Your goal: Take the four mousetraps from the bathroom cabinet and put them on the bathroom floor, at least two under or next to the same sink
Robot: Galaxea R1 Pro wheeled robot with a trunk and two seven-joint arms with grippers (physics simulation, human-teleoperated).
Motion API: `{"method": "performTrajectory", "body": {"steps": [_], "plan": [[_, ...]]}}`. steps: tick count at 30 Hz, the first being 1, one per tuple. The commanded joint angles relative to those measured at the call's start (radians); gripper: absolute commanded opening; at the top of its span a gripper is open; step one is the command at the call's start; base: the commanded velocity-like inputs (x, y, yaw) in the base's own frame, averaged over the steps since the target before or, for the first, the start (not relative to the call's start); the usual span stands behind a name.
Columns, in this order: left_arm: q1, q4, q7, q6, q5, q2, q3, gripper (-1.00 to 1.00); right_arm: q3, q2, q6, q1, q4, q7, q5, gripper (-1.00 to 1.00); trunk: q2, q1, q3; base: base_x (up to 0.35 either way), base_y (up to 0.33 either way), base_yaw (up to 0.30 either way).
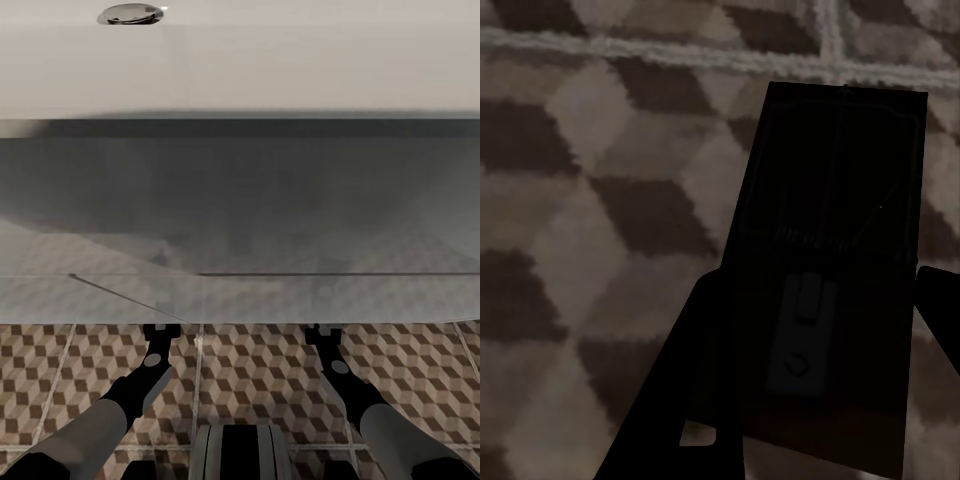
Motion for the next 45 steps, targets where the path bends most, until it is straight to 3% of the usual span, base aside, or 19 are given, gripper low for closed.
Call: {"method": "performTrajectory", "body": {"steps": [1, 33, 40, 45], "plan": [[-0.001, 0.000, 0.005, -0.004, 0.009, 0.001, -0.009, -1.00, 0.009, -0.001, -0.004, -0.001, 0.000, -0.005, -0.010, -1.00, 0.000, 0.000, -0.001, 0.000, 0.000, 0.000], [-0.001, 0.005, -0.003, 0.001, 0.018, -0.004, 0.015, -1.00, 0.011, 0.001, -0.007, -0.001, -0.008, -0.005, -0.007, -1.00, 0.000, 0.000, -0.001, 0.000, 0.000, 0.000], [-0.001, 0.004, -0.003, -0.001, 0.018, -0.006, 0.015, -1.00, 0.010, 0.000, -0.066, -0.001, -0.008, 0.000, -0.009, -1.00, 0.000, 0.000, -0.001, 0.000, 0.000, 0.000], [0.000, 0.005, -0.003, -0.001, 0.019, -0.006, 0.015, -1.00, 0.008, -0.003, -0.081, -0.001, -0.007, 0.099, -0.010, -1.00, 0.000, 0.000, -0.001, 0.000, 0.000, 0.000]]}}
